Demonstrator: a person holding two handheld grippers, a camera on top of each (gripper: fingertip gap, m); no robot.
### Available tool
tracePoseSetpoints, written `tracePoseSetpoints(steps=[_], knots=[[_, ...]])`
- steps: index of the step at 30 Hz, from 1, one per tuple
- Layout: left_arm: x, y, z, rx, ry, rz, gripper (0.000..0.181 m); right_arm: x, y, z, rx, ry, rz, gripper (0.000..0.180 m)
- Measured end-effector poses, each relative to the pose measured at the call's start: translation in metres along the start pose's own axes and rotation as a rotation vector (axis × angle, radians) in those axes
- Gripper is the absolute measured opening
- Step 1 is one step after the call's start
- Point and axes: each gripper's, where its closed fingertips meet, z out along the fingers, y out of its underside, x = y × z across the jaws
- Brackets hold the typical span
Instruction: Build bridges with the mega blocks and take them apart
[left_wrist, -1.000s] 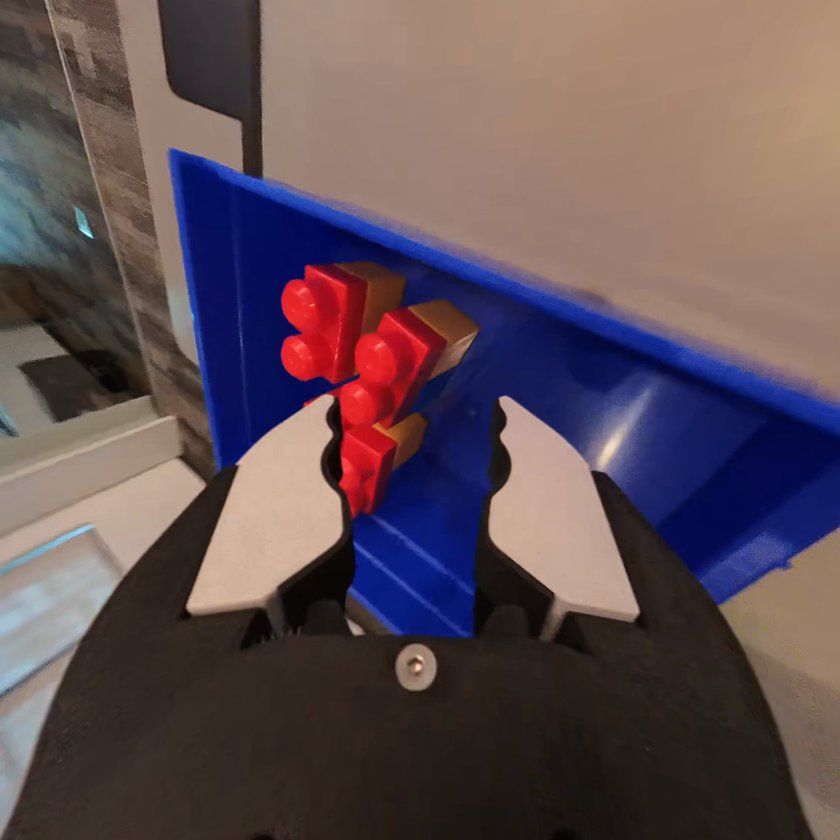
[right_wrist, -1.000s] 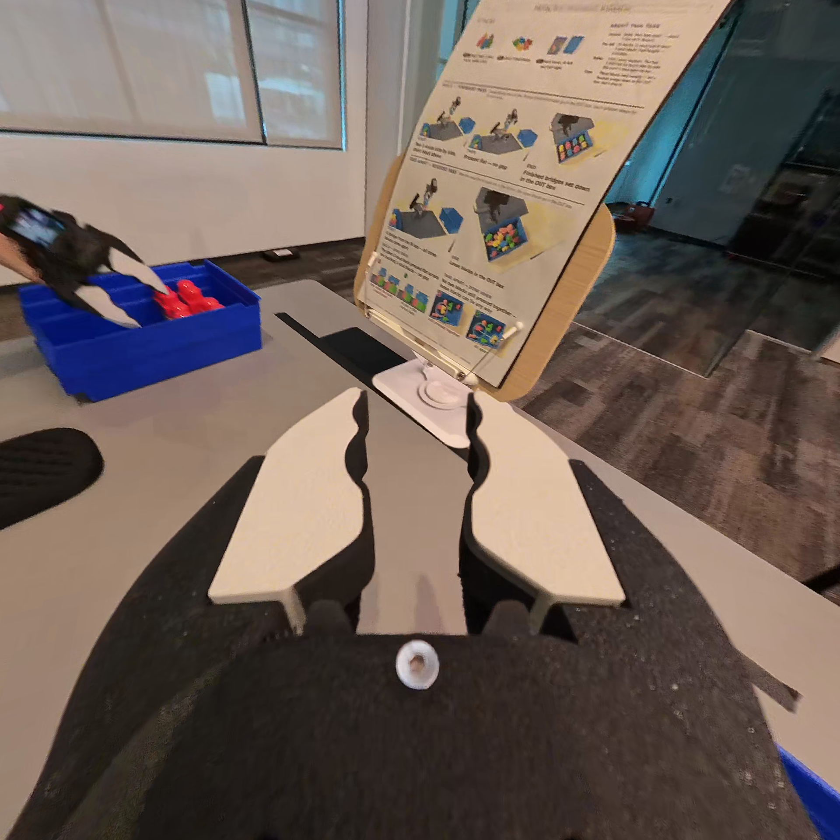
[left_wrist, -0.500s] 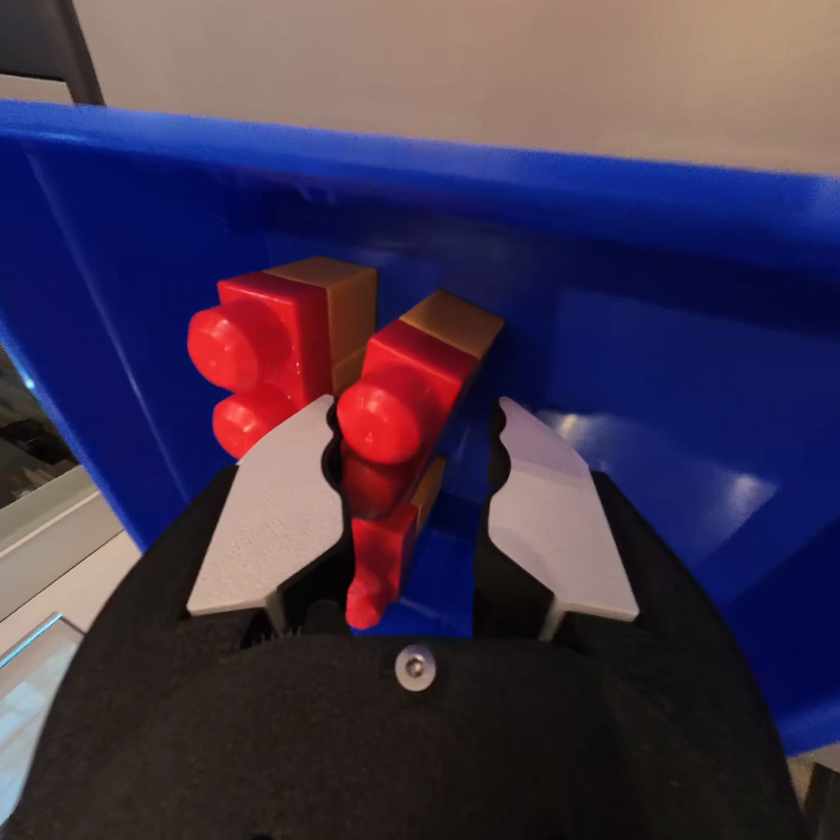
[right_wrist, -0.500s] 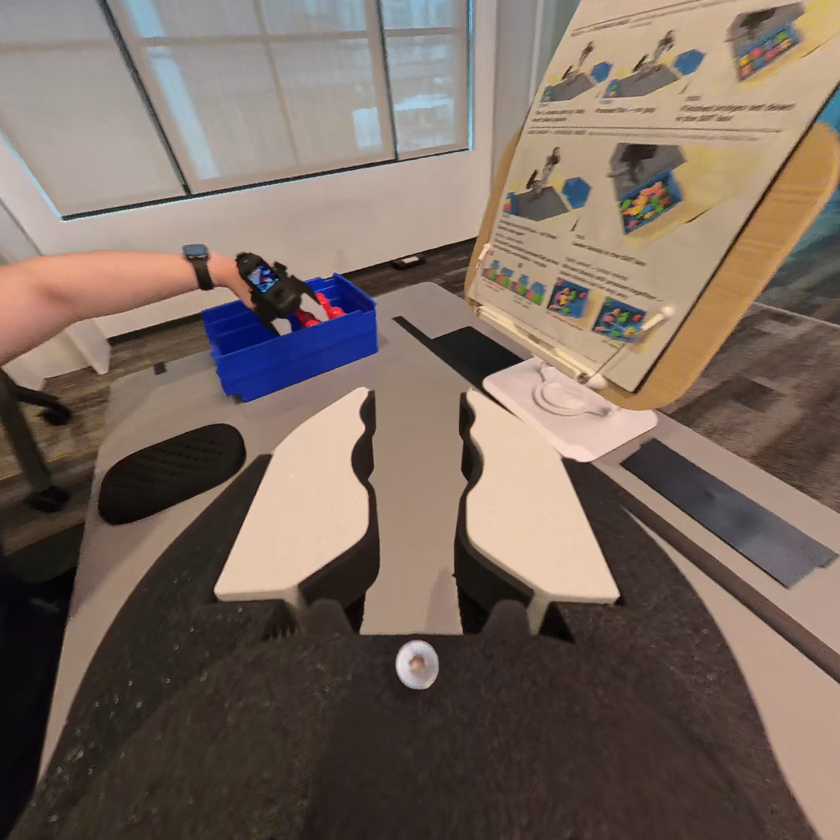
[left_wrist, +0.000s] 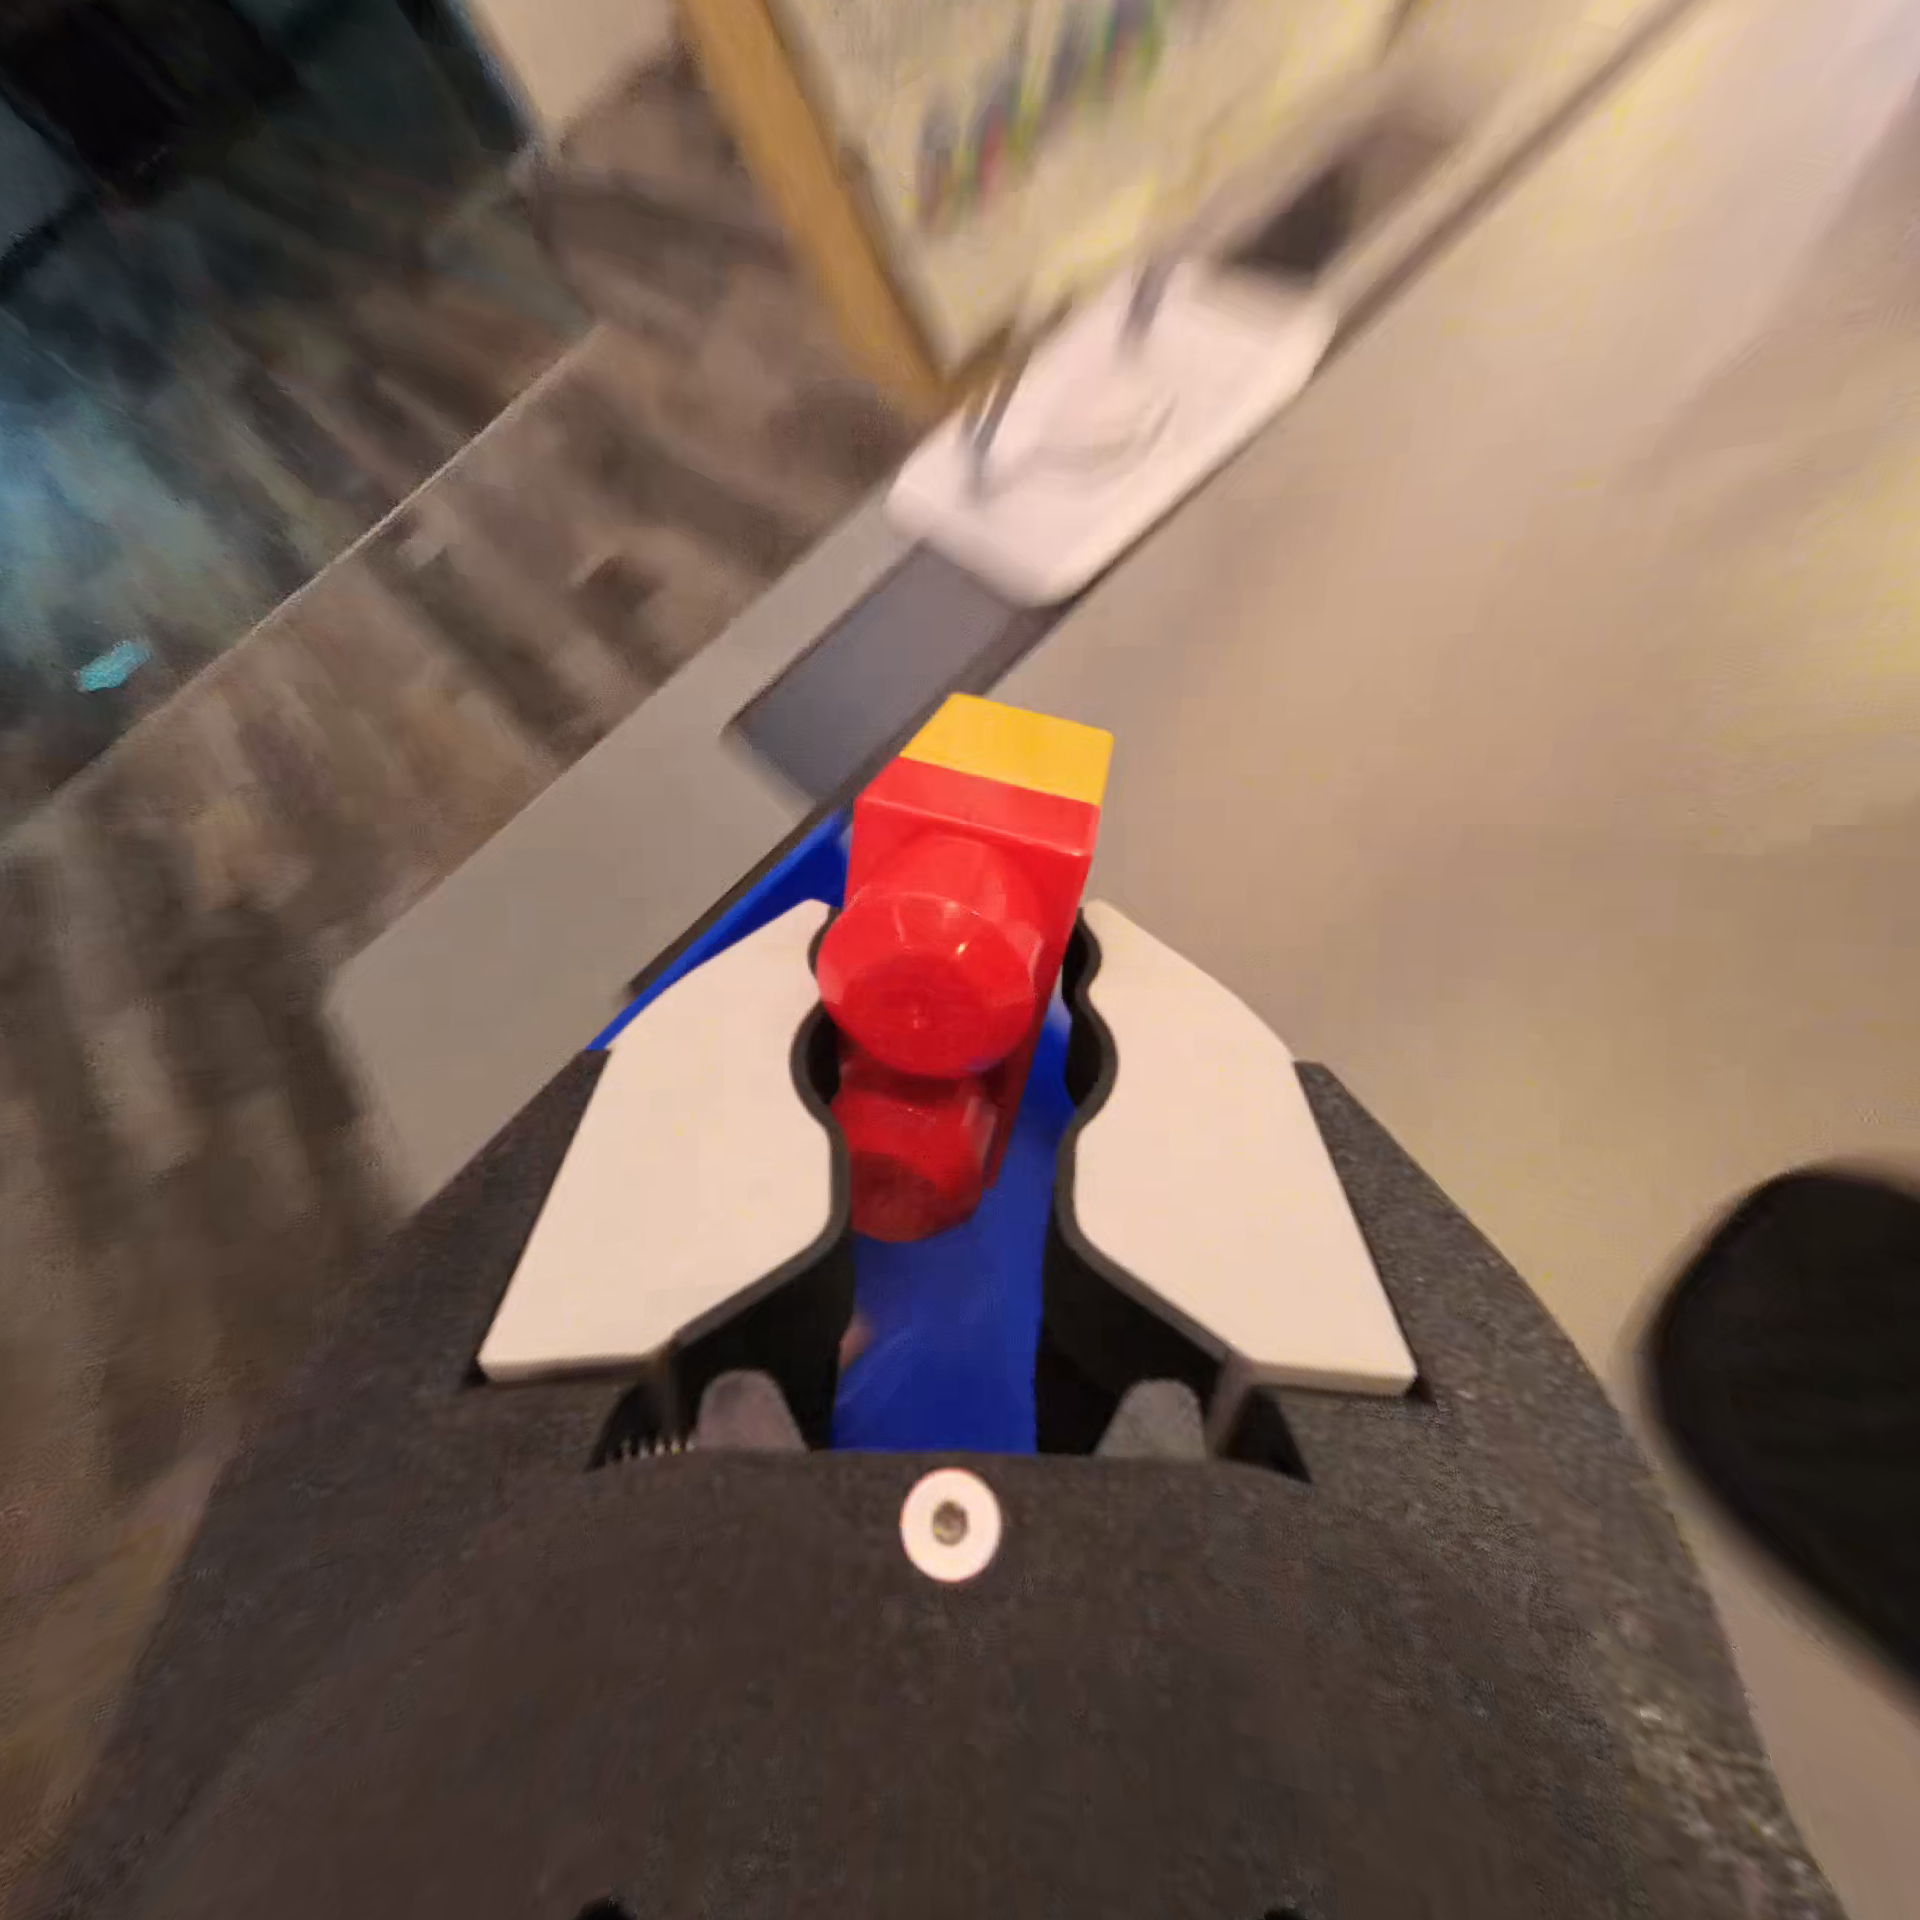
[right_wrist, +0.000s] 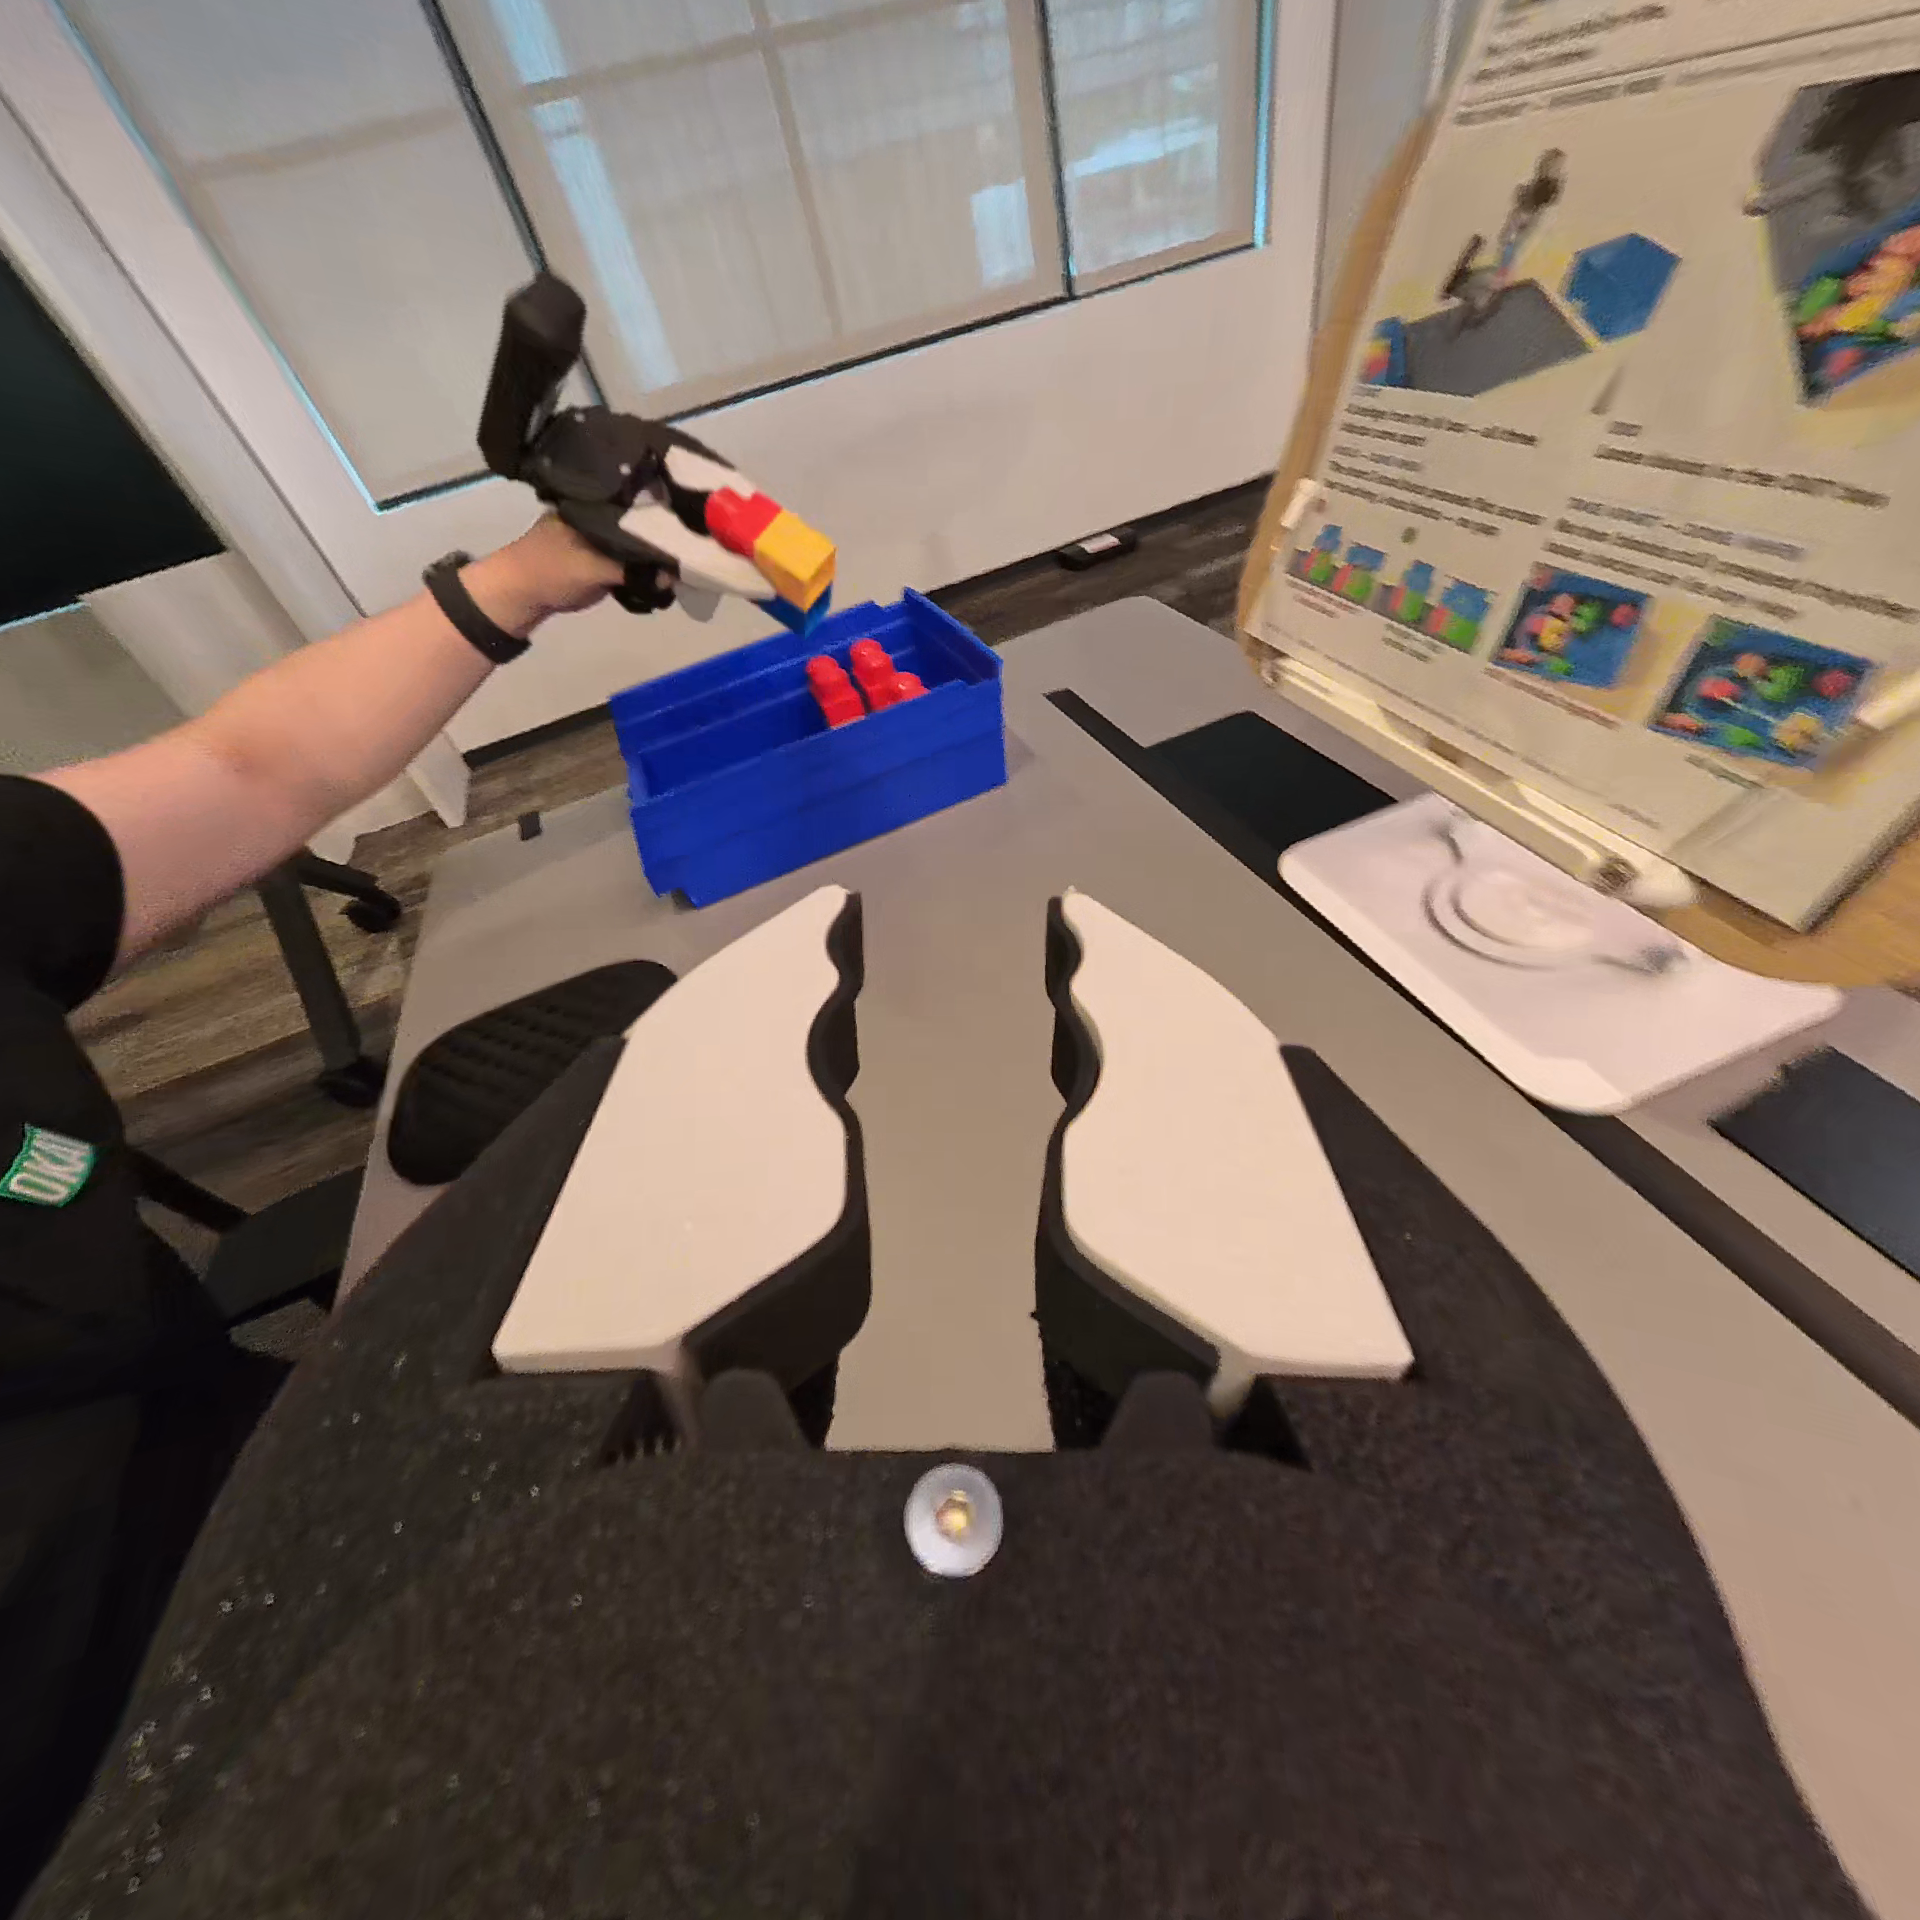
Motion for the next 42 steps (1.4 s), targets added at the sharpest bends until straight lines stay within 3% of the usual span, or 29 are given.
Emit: tracePoseSetpoints(steps=[3,6,10,16,20,24,28,42], knots=[[0.053,-0.087,-0.023,0.33,0.21,-0.28,0.04,-0.032,-0.006,0.029,0.032,-0.096,-0.072,0.034],[0.12,-0.148,-0.023,0.502,0.452,-0.435,0.04,-0.076,-0.006,0.052,0.031,-0.204,-0.175,0.042],[0.211,-0.201,-0.003,0.543,0.73,-0.481,0.04,-0.106,-0.016,0.06,0.086,-0.212,-0.243,0.049],[0.284,-0.248,0.025,0.539,0.812,-0.358,0.04,-0.093,-0.035,0.04,0.171,-0.196,-0.06,0.054],[0.303,-0.265,0.031,0.56,0.856,-0.341,0.038,-0.091,-0.035,0.026,0.162,-0.283,-0.01,0.035],[0.309,-0.268,0.023,0.63,0.981,-0.365,0.051,-0.089,-0.038,0.018,0.175,-0.283,-0.002,0.035],[0.303,-0.261,0.032,0.648,0.992,-0.363,0.036,-0.084,-0.032,0.021,0.155,-0.304,0.06,0.035],[0.296,-0.253,0.036,0.662,1.041,-0.44,0.035,-0.075,-0.023,0.028,0.155,-0.358,0.158,0.035]])
